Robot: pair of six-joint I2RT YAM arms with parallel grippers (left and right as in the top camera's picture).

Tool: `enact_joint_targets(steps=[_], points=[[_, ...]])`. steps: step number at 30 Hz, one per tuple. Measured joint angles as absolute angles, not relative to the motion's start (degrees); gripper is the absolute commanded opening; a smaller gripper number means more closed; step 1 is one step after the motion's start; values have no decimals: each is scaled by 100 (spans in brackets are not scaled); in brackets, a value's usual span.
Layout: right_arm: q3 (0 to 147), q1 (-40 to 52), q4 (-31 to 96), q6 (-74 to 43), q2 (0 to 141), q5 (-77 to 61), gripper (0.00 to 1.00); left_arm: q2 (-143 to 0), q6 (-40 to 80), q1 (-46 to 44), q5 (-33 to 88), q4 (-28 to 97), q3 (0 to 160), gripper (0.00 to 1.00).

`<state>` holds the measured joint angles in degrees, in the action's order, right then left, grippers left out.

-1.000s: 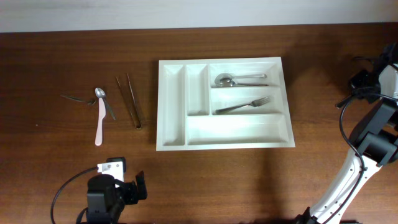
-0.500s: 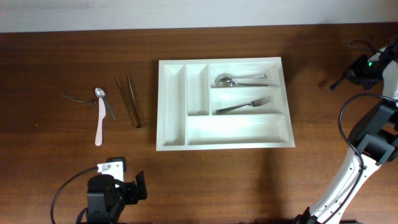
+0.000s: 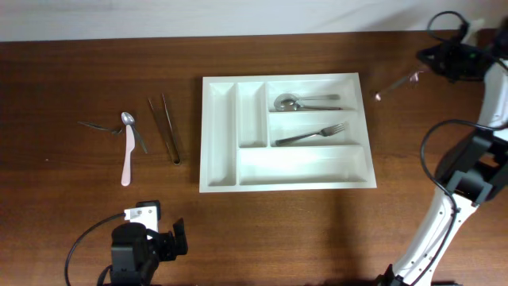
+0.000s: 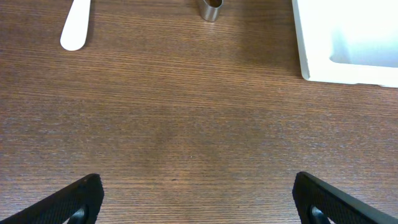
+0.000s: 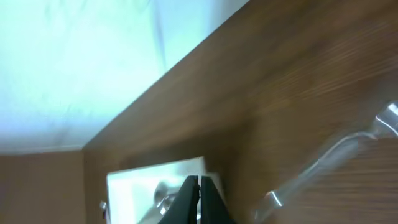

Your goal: Pack container

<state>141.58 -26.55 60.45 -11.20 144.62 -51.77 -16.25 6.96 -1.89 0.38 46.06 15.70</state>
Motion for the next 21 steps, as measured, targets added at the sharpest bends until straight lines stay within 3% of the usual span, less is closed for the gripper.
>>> enact_joint_targets(steps=[10,19,21], points=[[14164,-1562,6600,-521,14462,-4711,4,-1625,696,-189,38,4606,1570,99],[14164,-1723,6792,-563,14462,-3933,4,-1625,696,-189,38,4606,1570,99],[14164,-1804,7017,-530,14462,-3590,8,-1625,696,-189,38,4606,1570,99]])
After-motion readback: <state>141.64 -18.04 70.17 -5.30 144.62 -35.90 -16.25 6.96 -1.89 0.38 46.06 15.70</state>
